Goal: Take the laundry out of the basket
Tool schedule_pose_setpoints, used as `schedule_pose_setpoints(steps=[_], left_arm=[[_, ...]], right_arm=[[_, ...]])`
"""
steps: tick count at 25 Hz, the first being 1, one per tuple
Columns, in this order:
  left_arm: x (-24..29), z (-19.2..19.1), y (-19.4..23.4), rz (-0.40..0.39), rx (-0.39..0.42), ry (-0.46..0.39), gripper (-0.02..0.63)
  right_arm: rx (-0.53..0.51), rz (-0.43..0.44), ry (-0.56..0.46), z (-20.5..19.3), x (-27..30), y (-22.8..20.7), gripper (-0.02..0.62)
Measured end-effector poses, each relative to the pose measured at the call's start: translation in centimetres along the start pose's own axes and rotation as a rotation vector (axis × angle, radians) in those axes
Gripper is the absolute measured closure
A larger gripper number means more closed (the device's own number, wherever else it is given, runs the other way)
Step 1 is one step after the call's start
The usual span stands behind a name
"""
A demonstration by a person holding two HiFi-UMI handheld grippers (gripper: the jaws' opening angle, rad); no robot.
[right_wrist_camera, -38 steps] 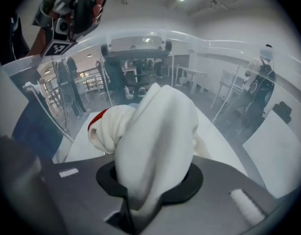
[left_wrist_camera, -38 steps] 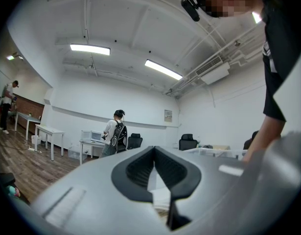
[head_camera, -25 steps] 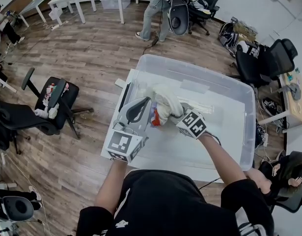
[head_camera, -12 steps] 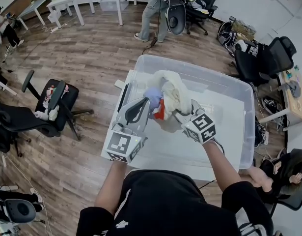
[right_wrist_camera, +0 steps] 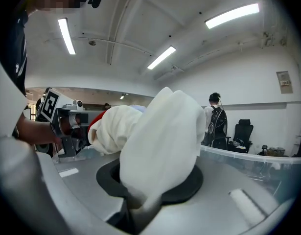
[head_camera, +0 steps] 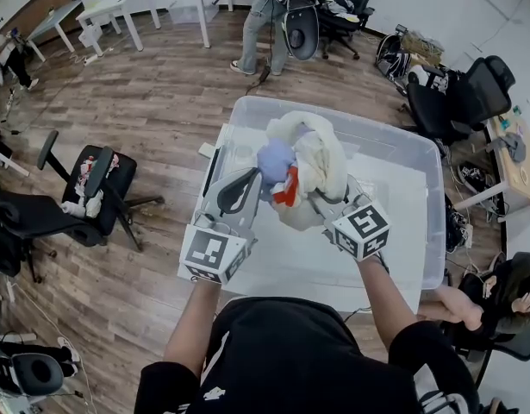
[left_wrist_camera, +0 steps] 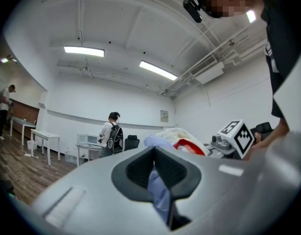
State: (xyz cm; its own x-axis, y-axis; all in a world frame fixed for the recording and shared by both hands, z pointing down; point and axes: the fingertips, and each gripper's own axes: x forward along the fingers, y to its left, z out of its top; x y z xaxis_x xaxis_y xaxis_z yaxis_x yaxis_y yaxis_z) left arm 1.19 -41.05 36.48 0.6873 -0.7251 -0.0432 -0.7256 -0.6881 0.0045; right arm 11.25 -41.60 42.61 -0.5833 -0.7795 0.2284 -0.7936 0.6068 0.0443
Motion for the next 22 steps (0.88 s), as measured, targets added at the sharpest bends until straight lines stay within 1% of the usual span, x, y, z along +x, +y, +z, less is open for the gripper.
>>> schedule_pose_setpoints(steps=[9, 22], left_arm=[[-0.5, 0.5, -1.9, -0.024, 0.029, 0.003, 0.598], [-3.2, 1.3, -4.7, -0.017, 0.052, -0.003, 0.598]], right_arm=[[0.015, -0.048, -0.046, 0.5, -1.9, 0.2, 0.477], [0.01, -0.058, -0.1, 2.0, -5.1, 1.8, 0.477]])
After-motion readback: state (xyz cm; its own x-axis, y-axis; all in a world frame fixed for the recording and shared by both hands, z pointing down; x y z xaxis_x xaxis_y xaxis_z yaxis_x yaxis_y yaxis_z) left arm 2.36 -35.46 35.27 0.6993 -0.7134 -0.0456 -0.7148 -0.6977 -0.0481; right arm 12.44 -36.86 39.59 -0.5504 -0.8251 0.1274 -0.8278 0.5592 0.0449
